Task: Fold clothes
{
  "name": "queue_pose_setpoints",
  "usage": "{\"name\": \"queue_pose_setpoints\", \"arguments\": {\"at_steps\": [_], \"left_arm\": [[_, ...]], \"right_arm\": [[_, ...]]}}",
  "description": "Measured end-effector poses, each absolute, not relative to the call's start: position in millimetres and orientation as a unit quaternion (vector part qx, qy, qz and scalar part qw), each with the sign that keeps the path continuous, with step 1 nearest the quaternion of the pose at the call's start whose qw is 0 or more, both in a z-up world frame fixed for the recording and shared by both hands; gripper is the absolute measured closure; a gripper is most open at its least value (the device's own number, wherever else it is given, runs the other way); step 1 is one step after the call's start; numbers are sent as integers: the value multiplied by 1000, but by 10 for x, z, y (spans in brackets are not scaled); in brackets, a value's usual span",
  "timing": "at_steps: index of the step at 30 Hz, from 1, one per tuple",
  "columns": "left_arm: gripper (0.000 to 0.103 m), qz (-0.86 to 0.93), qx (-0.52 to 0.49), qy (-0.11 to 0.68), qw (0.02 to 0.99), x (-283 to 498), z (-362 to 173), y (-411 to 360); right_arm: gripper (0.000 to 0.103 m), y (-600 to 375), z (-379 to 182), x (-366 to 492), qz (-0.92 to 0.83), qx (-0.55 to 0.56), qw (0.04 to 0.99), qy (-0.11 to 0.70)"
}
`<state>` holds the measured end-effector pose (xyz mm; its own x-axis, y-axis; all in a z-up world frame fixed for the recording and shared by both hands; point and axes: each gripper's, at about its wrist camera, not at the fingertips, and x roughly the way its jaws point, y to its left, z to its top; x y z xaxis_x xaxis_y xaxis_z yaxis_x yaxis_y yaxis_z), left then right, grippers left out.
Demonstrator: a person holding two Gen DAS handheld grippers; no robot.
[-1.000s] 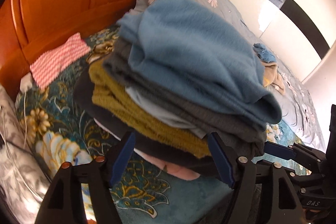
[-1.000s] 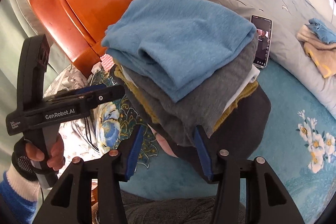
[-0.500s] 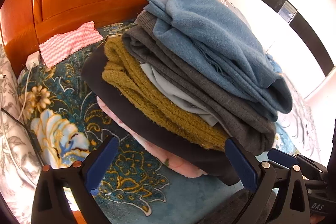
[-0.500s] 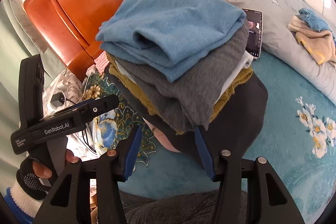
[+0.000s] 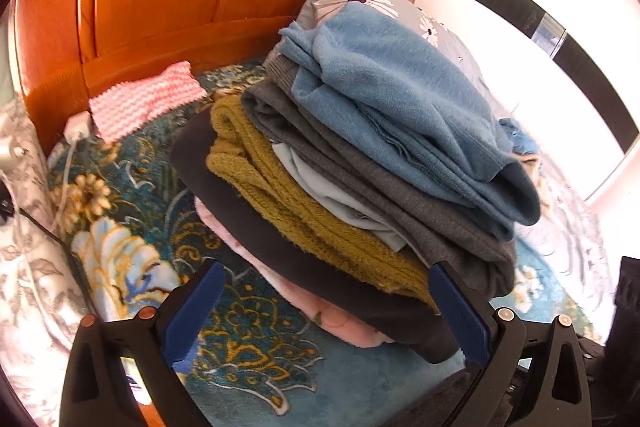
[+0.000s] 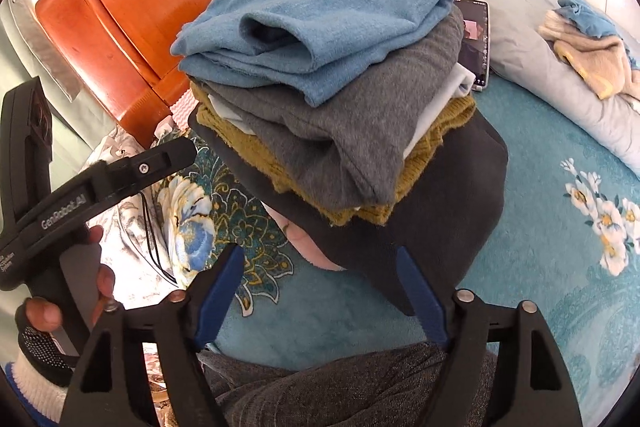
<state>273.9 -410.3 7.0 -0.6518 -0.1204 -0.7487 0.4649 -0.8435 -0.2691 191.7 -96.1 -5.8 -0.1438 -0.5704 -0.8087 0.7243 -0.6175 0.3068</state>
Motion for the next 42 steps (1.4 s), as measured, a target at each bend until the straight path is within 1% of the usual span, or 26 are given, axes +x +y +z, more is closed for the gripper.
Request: {"name": "queue_pose_setpoints", "arguments": {"at_steps": [5,7,8,9,14,19,21,22,28,42], "left_arm": [[0,-879,386,222,173,2773,30,-4061],[0,-876,389,213,187,2778,15,-4040],[0,-875,392,207,196,2780,8,-4029],[0,-873,394,202,204,2782,1,-4018],[0,-874,401,163,221,2793,-24,-3914],[0,-872,409,167,209,2775,-106,-3881],[0,-873,408,163,209,2773,-129,-3862],[0,-874,407,160,211,2775,-139,-3850],[0,-873,412,139,222,2793,-177,-3820],[0,-878,408,134,210,2835,-230,-3769]], "right_arm": [[22,-934,-100,1953,-756,493,422,83],[20,-921,-116,1968,-759,493,417,85],[14,-915,-123,1972,-760,493,415,85],[11,-909,-130,1975,-761,493,413,86],[11,-894,-170,1985,-764,494,405,89],[10,-892,-192,2000,-768,494,397,91],[2,-887,-192,2001,-771,493,394,91],[1,-883,-190,1999,-772,493,392,90],[0,-871,-177,2011,-782,487,377,96],[0,-856,-151,2006,-791,482,363,99]]}}
